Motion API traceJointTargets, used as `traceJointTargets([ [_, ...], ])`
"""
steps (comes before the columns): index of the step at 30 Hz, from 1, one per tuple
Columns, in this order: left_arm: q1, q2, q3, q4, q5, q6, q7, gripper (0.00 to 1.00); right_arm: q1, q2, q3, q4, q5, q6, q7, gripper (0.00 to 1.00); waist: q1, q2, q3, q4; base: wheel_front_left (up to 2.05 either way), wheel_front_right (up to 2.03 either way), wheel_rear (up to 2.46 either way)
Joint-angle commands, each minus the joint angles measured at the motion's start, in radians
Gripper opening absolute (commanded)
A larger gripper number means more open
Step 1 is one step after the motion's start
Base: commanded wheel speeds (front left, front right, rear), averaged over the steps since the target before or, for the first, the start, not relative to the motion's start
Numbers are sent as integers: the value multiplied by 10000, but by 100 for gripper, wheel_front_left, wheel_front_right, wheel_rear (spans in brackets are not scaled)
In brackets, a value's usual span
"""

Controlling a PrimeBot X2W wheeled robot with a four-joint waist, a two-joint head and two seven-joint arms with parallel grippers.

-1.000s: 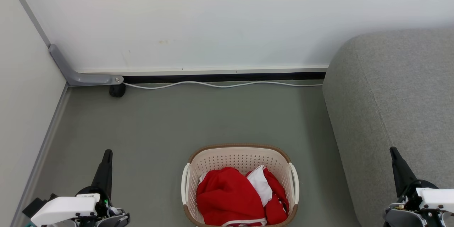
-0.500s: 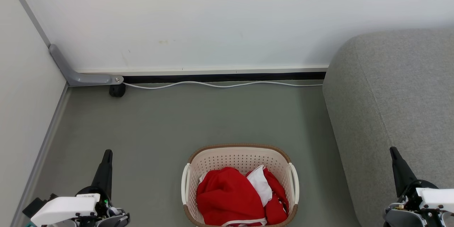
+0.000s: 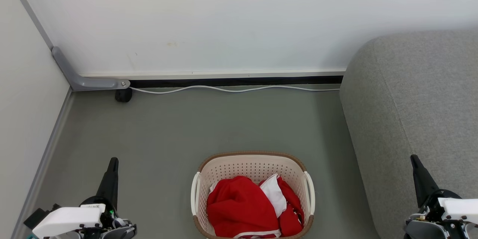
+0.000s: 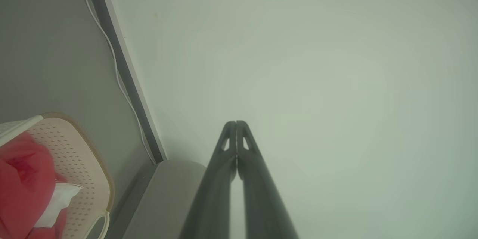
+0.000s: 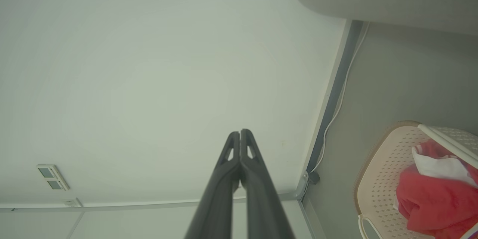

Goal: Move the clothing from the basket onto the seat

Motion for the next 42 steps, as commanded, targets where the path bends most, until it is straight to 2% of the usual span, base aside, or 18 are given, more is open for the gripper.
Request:
traceJointTargets([
  [1,-539,175,326,-291,-47,-83,27,0,-366,-104,169,-315,114,44,75,0,0,0,0,0,0,0,0],
  [21,-539,175,326,-291,-47,-83,27,0,-366,-104,169,-315,114,44,75,0,0,0,0,0,0,0,0],
  [22,17,-7,-3,32,5,2,-3,100,7,3,8,31,-4,0,1,100,0,0,0,0,0,0,0],
  [24,160,-92,-15,229,7,6,-7,100,127,71,40,214,-6,-2,-1,100,0,0,2,0,0,0,0],
  [25,295,-153,-26,361,7,6,-8,0,239,128,55,344,-6,-4,-1,0,0,0,3,0,0,0,0],
  [26,318,-166,-39,396,9,5,-28,100,257,138,62,364,-6,-3,3,100,0,0,10,-1,0,0,0],
  [32,191,-150,-135,390,59,1,-207,100,146,74,95,287,-44,-1,16,100,23,0,-5,-6,0,0,0],
  [36,124,-139,-185,389,175,-2,-326,100,87,6,170,231,-148,0,-39,100,3,0,18,-11,0,0,0],
  [42,5,-122,-241,393,528,-6,-504,100,-25,-173,394,185,-352,3,-240,100,1,0,41,-18,0,0,0],
])
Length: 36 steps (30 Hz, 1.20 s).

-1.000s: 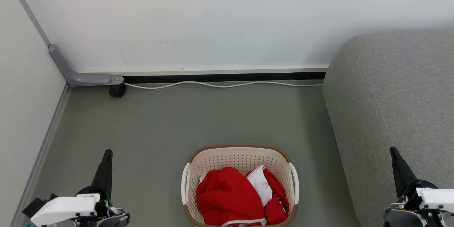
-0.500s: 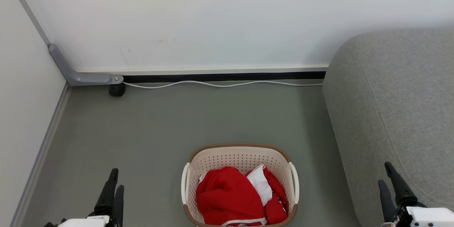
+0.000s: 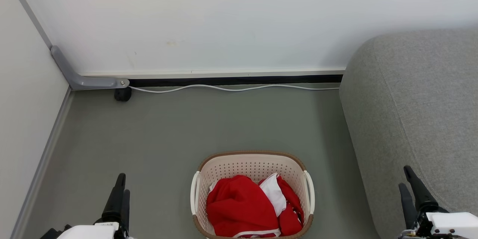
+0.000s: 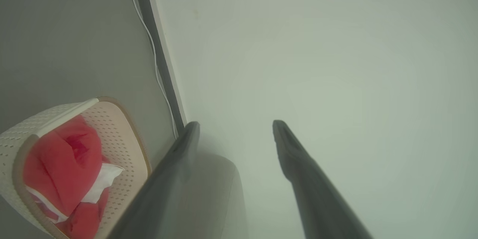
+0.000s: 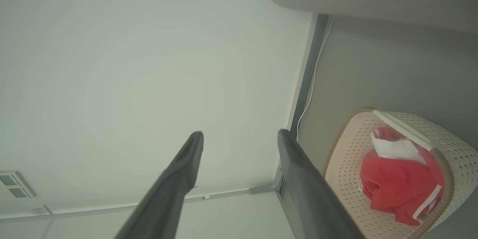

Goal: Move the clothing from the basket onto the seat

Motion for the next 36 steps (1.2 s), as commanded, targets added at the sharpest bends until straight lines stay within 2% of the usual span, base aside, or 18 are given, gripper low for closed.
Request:
traceJointTargets([
  [1,-567,109,12,-254,206,-13,-89,100,-472,-252,104,-335,-137,38,-142,100,-2,-1,5,-1,0,0,0],
  [16,-782,147,-110,-304,2053,-23,-505,100,-877,-917,1023,-210,-1011,43,-790,100,-2,-1,60,-21,0,0,0],
  [36,-950,202,-624,-518,5594,221,-1100,100,-1206,-1405,1571,-154,-3634,51,-1379,100,-2,-1,52,-43,0,0,0],
])
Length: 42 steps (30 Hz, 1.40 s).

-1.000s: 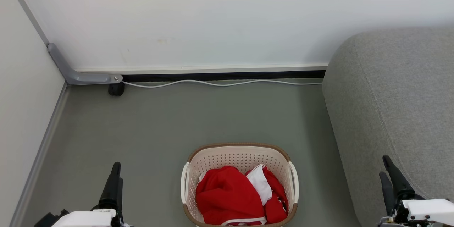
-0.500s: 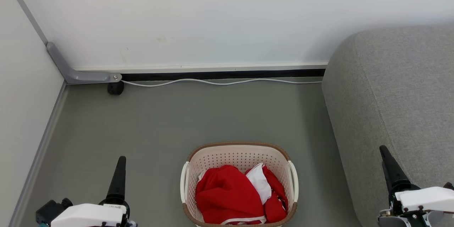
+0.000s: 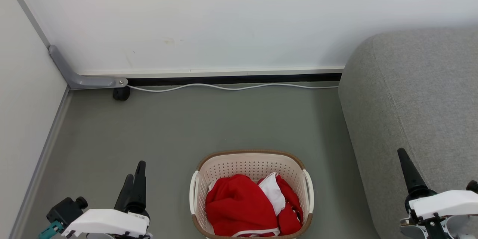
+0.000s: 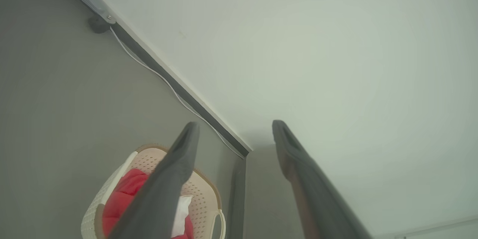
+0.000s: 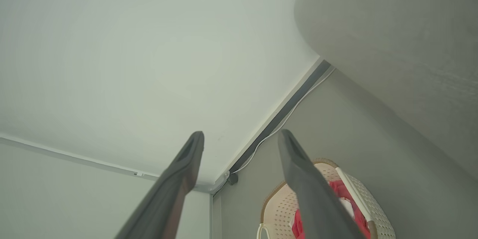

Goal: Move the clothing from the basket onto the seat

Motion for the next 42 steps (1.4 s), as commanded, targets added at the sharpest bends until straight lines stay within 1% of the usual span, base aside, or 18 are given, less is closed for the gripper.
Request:
traceJointTargets([
  [1,-571,130,81,-286,378,48,-111,100,-526,-259,140,-228,-281,51,-183,100,-1,0,-4,-5,0,0,0],
  [14,-779,169,-192,-260,2510,146,-497,100,-809,-670,748,-162,-1857,56,-564,100,-1,0,4,-57,0,0,0],
  [30,-1071,217,-454,-150,4436,258,-942,100,-1163,-1094,1301,-158,-3398,62,-1003,100,-1,0,65,-95,0,0,0],
  [31,-1107,225,-485,-123,4703,283,-1002,100,-1205,-1156,1391,-152,-3588,63,-1062,100,-1,0,67,-100,0,0,0],
  [42,-1262,254,-667,-7,6083,503,-1328,100,-1460,-1508,1912,50,-4513,67,-1384,100,-1,0,93,-121,0,0,0],
])
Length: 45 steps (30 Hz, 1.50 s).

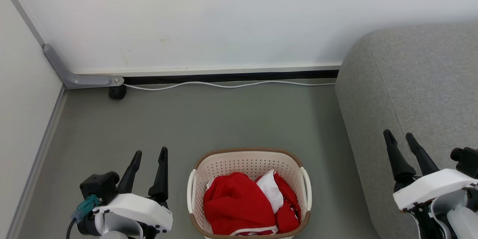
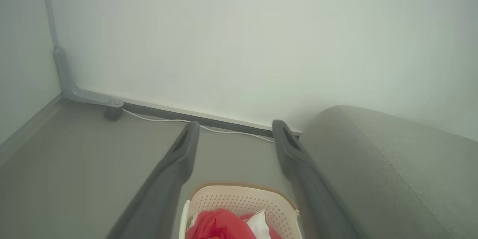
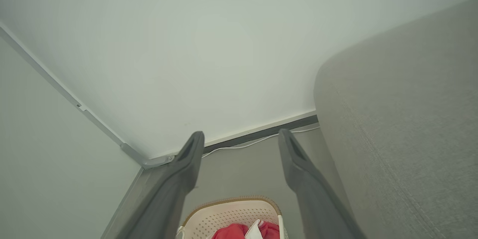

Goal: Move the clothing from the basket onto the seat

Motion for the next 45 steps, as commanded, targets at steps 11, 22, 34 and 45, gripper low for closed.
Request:
traceJointTargets([
  [11,-589,175,247,-52,1397,466,-460,100,-609,-411,-3,169,-1283,67,-508,100,-1,0,34,-26,0,0,0],
  [22,-633,201,214,-41,2497,737,-788,100,-775,-521,-91,449,-2372,71,-831,100,-1,0,83,-58,0,0,0],
  [34,-721,226,106,-10,3520,993,-1062,100,-946,-763,158,520,-3079,75,-1102,100,-1,0,127,-61,0,0,0],
  [45,-644,226,141,103,3447,1028,-1062,100,-903,-705,105,527,-3084,75,-1102,100,-1,0,90,-49,0,0,0],
])
